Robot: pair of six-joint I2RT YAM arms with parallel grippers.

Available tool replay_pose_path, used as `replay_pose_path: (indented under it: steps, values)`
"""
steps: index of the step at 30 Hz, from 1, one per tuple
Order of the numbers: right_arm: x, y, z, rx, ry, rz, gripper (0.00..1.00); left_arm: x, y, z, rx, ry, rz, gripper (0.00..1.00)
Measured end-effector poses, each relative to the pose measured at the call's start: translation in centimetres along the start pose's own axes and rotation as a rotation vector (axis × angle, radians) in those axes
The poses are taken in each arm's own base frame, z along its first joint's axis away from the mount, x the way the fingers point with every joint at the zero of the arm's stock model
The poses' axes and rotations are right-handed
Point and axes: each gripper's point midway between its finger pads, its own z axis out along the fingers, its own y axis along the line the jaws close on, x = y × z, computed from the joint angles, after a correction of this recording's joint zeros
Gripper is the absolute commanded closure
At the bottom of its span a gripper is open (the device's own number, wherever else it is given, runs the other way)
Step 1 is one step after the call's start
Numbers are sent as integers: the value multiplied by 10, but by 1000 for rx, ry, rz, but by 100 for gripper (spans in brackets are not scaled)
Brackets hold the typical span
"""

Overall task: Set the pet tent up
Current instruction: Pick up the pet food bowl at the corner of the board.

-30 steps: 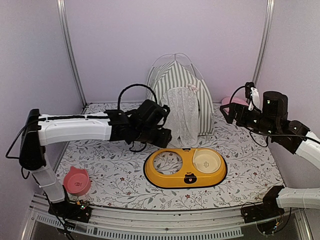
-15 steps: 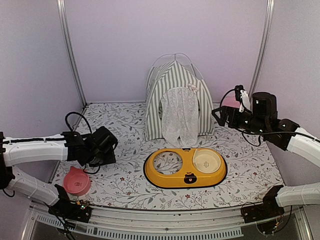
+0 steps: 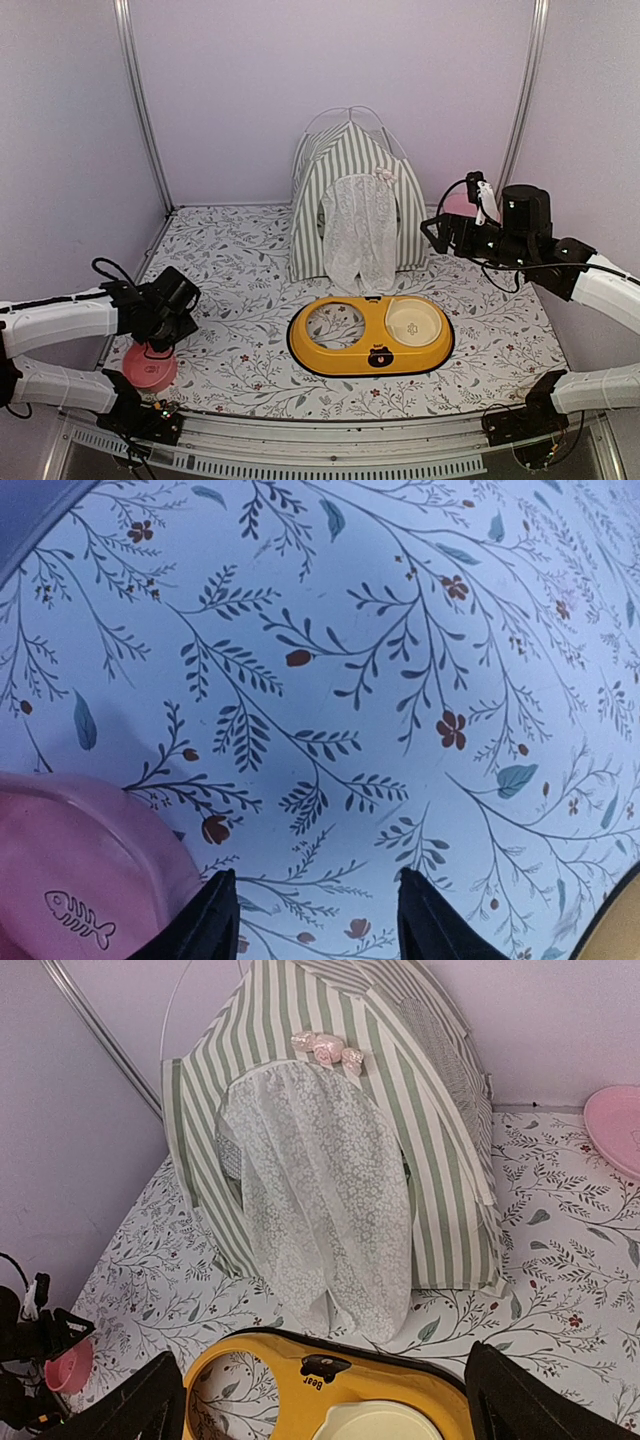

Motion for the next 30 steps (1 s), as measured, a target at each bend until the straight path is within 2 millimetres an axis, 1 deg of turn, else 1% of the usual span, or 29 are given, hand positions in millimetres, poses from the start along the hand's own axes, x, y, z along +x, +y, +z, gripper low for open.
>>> replay_pose_path:
  steps: [5,9,12,17,19,22,30]
  values:
    - [2,-1,-1,2,4,1,1,-6,8,12,-53,-2,-31,44]
    - [3,-2,-4,1,1,5,1,-5,6,14,-53,4,-9,43]
    - [1,-1,-5,-1,-5,8,1,-8,-3,11,-30,12,18,42]
    - [1,-1,-5,-2,-5,11,1,-25,-26,-5,28,-6,16,39]
    - [1,-1,-5,-1,-4,11,1,-30,-30,-12,42,-14,0,38]
    - [1,-1,-5,-2,-5,11,1,-31,-25,-17,28,-12,-29,37]
    - [3,-2,-3,1,3,11,1,-24,10,-21,-107,4,-128,36]
